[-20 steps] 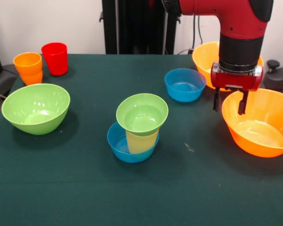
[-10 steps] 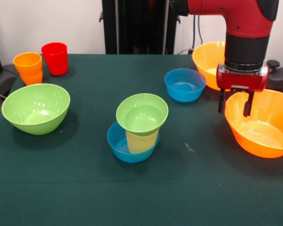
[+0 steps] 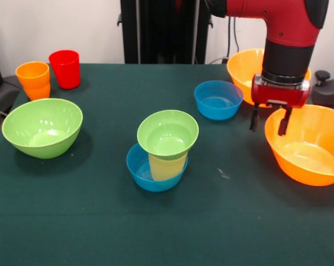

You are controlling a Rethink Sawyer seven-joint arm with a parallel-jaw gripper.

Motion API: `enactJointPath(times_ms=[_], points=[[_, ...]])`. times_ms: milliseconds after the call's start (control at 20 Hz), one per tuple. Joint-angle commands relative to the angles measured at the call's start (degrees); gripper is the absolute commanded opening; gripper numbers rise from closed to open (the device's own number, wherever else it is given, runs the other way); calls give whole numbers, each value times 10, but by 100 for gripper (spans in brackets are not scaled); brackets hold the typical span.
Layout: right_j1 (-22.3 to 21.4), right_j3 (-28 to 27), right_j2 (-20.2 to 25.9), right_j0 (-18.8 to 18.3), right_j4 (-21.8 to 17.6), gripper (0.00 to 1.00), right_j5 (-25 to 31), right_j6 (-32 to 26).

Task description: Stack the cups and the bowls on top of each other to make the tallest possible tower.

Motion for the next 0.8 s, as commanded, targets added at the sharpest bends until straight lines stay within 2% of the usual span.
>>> enactJointPath(times_ms=[50, 450, 700, 800], points=[[68, -26, -44, 27, -45, 100, -4, 46], [63, -21, -10, -3, -48, 100, -17, 41], [51, -8, 34, -27, -43, 100, -26, 44], [45, -5, 39, -24, -40, 100, -23, 48]])
